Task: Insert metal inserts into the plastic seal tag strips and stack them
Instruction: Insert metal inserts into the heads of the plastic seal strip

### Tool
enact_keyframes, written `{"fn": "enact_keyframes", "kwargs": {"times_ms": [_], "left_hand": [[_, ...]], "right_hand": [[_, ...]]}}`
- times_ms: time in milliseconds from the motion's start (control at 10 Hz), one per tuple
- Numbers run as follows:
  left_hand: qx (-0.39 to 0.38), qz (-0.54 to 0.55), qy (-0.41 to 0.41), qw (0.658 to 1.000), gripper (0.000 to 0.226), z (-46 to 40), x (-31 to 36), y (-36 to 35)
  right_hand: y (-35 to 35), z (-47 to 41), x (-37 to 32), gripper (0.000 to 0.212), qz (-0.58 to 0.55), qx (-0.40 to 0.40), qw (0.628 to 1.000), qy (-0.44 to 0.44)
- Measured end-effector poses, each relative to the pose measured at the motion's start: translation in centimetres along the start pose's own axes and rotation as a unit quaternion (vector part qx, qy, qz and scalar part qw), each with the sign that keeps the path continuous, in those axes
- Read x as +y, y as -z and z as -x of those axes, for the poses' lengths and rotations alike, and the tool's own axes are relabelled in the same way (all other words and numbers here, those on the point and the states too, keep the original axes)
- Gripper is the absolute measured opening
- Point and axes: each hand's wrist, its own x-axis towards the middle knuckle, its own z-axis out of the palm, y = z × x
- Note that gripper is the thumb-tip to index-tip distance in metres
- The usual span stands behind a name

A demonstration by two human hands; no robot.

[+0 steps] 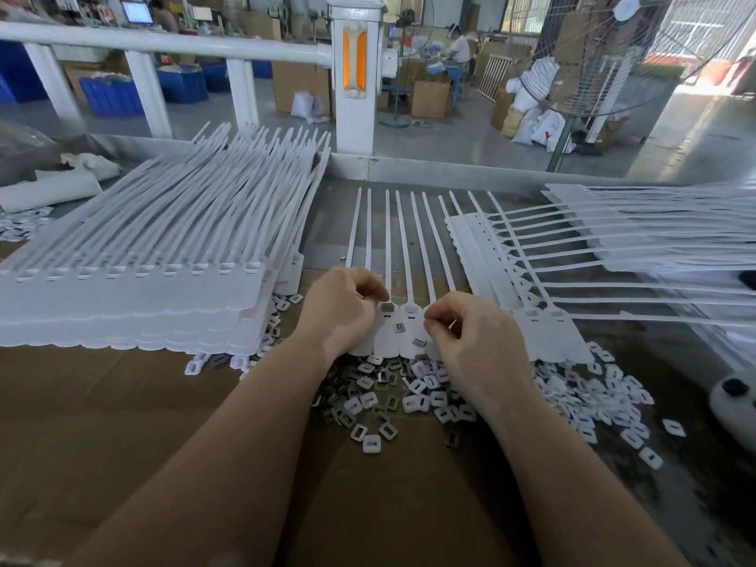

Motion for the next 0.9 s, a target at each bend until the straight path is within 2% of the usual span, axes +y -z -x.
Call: {"fn": "enact_keyframes", "kwargs": {"times_ms": [200, 300, 500, 700, 900], "left_hand": [[0.017, -0.058, -0.030, 0.998, 0.032, 0.0, 0.1, -0.1], [0.023, -0.040, -0.036, 0.998, 0.027, 0.1, 0.0, -0.1], [-0.004, -0.062, -0.030, 0.998, 0.031, 0.1, 0.1, 0.0], [-0.076, 0.030, 0.002, 0.997, 0.019, 0.5, 0.0, 0.9], [-0.136, -0.015, -0.069, 0.988, 0.007, 0.8, 0.2, 1.4]], "right_hand": [[0.0, 0.1, 0.0, 0.006, -0.003, 0.002, 1.000, 0.002], [0.0, 0.0, 0.1, 0.005, -0.003, 0.003, 1.000, 0.003], [-0.1, 0.0, 0.1, 0.006, -0.001, -0.001, 1.000, 0.001], [-0.1, -0.1, 0.1, 0.006, -0.001, -0.002, 1.000, 0.002], [-0.1, -0.1, 0.1, 0.005, 0.003, -0.001, 1.000, 0.008]]}}
